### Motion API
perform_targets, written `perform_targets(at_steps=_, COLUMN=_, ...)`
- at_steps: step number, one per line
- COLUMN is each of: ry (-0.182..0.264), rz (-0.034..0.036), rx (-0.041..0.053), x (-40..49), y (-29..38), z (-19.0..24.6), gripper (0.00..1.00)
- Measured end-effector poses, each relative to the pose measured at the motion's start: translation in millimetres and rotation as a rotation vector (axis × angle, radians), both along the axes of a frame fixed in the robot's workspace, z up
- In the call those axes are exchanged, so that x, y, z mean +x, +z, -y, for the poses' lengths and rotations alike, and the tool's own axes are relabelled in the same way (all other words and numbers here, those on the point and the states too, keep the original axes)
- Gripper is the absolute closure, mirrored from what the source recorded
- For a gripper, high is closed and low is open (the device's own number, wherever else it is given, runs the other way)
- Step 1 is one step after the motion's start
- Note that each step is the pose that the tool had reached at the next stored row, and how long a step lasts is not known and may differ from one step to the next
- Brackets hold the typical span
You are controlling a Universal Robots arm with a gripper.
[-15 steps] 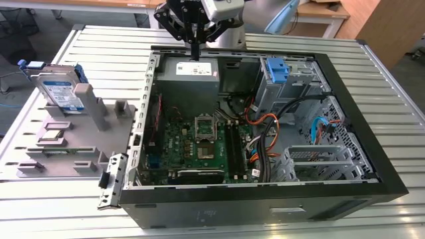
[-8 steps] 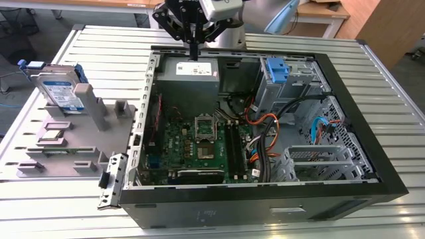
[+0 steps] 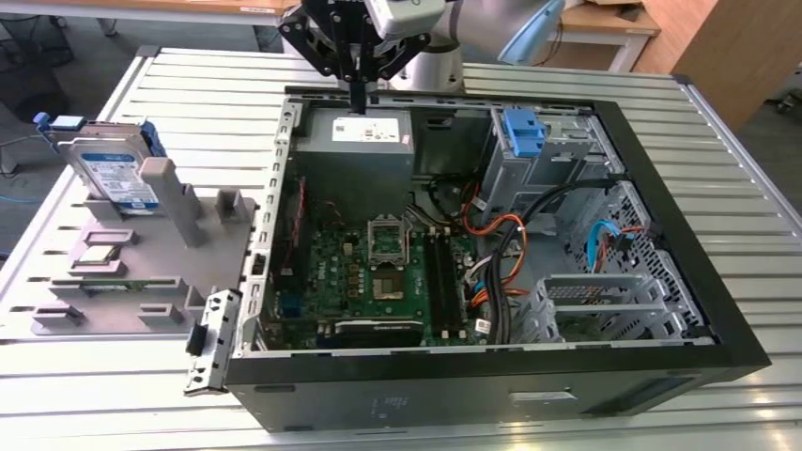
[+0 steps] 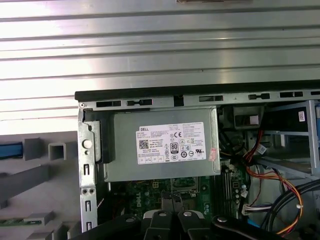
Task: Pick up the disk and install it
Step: 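Reach for the disk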
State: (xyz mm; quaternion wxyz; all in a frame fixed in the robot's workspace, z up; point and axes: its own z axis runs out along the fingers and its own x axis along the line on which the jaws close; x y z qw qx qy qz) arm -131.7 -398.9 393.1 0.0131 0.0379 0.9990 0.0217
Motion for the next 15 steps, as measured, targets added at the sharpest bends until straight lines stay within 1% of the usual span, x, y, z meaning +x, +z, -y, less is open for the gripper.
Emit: perform_targets(at_steps=15, ry=0.000, rz=0.0000, rx=0.0000, x=-3.3, y=0.0, z=0.0, gripper=0.89)
